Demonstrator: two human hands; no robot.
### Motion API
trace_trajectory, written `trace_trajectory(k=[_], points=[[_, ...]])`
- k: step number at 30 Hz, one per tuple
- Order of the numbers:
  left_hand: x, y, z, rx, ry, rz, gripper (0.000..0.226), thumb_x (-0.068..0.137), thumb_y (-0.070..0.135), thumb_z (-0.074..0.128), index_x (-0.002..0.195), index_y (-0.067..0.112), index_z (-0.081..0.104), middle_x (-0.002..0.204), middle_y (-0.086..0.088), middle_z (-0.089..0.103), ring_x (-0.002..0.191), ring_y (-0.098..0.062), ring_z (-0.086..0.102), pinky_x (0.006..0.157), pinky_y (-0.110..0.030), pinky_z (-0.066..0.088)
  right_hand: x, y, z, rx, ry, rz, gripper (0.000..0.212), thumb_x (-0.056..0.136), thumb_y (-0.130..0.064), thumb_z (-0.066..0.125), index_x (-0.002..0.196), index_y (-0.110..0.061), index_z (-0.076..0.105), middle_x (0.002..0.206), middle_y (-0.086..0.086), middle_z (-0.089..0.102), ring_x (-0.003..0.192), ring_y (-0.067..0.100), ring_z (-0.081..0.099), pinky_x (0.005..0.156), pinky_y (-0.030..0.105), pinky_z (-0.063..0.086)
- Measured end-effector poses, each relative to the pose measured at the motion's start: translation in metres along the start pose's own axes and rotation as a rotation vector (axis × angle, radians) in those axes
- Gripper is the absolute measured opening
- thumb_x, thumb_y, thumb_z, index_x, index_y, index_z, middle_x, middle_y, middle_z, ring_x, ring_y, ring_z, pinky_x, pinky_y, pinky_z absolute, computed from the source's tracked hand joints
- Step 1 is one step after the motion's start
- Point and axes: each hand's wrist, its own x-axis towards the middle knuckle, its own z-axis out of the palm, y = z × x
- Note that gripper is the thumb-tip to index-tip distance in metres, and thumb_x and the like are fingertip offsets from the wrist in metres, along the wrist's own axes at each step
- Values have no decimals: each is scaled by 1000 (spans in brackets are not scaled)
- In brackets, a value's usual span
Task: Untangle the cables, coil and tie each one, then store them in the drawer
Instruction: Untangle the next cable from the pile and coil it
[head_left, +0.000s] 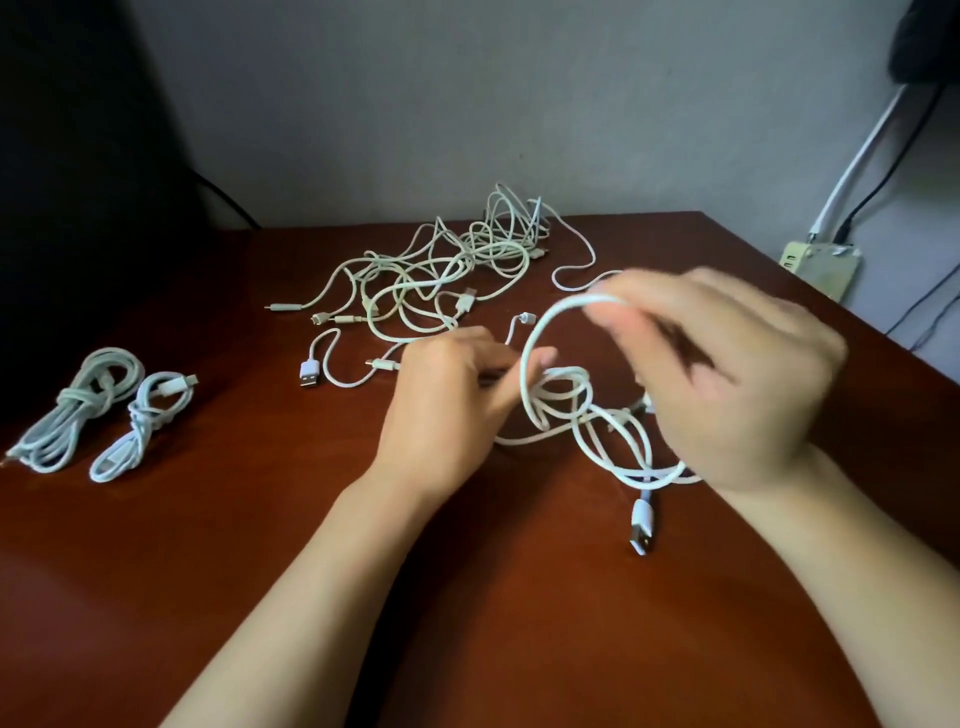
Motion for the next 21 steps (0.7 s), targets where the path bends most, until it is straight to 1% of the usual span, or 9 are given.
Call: trace_trajectory(k=[2, 4, 6, 8, 10, 12, 14, 17, 21], points=[[1, 3, -4, -83, -31, -86, 46, 89, 34, 64, 46, 31, 50, 48, 10, 44, 48, -6, 40, 51, -17, 29, 3, 8, -1, -21, 120, 142, 20, 94, -14, 62, 84, -3, 75, 68, -9, 58, 62, 4, 48, 65, 9, 37], [1, 8, -6, -207, -82, -212, 58, 91, 35, 60, 37, 23, 43, 43, 10, 33, 44, -5, 29, 52, -20, 28, 6, 16, 1, -36, 141, 268, 23, 94, -17, 61, 84, -2, 74, 68, -12, 52, 58, 4, 49, 63, 8, 35], [1, 15, -8, -346, -111, -295, 59, 94, 36, 54, 40, 13, 52, 43, 7, 30, 45, -5, 23, 51, -20, 31, 1, 28, 3, -54, 108, 373, 23, 93, -21, 62, 84, -4, 74, 63, -9, 51, 52, 15, 54, 56, 17, 39], [2, 21, -10, -461, -133, -370, 58, 95, 38, 49, 54, 2, 66, 40, 4, 29, 39, -5, 22, 45, -11, 28, -3, 36, 5, -59, 53, 450, 23, 93, -26, 62, 84, -7, 74, 57, -2, 54, 49, 24, 57, 52, 29, 42], [0, 22, -14, -565, -173, -418, 67, 92, 47, 49, 59, -10, 59, 44, -1, 21, 41, -10, 16, 41, -18, 19, -7, 40, 8, -55, -3, 514, 26, 92, -33, 61, 83, -11, 73, 55, 3, 56, 49, 26, 58, 52, 35, 45], [-2, 21, -17, -654, -202, -415, 67, 87, 52, 58, 56, -7, 50, 53, -6, 15, 47, -15, 12, 45, -26, 10, -11, 41, 11, -53, -69, 557, 28, 90, -36, 60, 82, -13, 72, 53, 5, 56, 48, 28, 56, 53, 38, 48], [-2, 20, -18, -730, -196, -396, 44, 77, 48, 70, 57, 10, 61, 54, -3, 16, 48, -14, 11, 46, -28, 6, -14, 41, 13, -50, -139, 566, 31, 90, -36, 59, 77, -11, 71, 51, 6, 54, 45, 29, 52, 52, 40, 49], [-1, 19, -19, -830, -165, -430, 21, 69, 30, 76, 64, 15, 62, 49, 4, 26, 43, -8, 16, 40, -19, 11, -15, 39, 14, -54, -250, 514, 32, 91, -35, 59, 69, -13, 65, 47, 3, 50, 42, 25, 49, 50, 37, 48], [7, 18, -25, -925, -38, -454, 22, 77, 27, 58, 56, 21, 63, 58, 3, 25, 47, -5, 19, 43, -18, 13, -14, 30, 15, -33, -277, 396, 16, 87, -26, 64, 77, -16, 72, 48, -3, 45, 51, 16, 38, 49, 32, 47]])
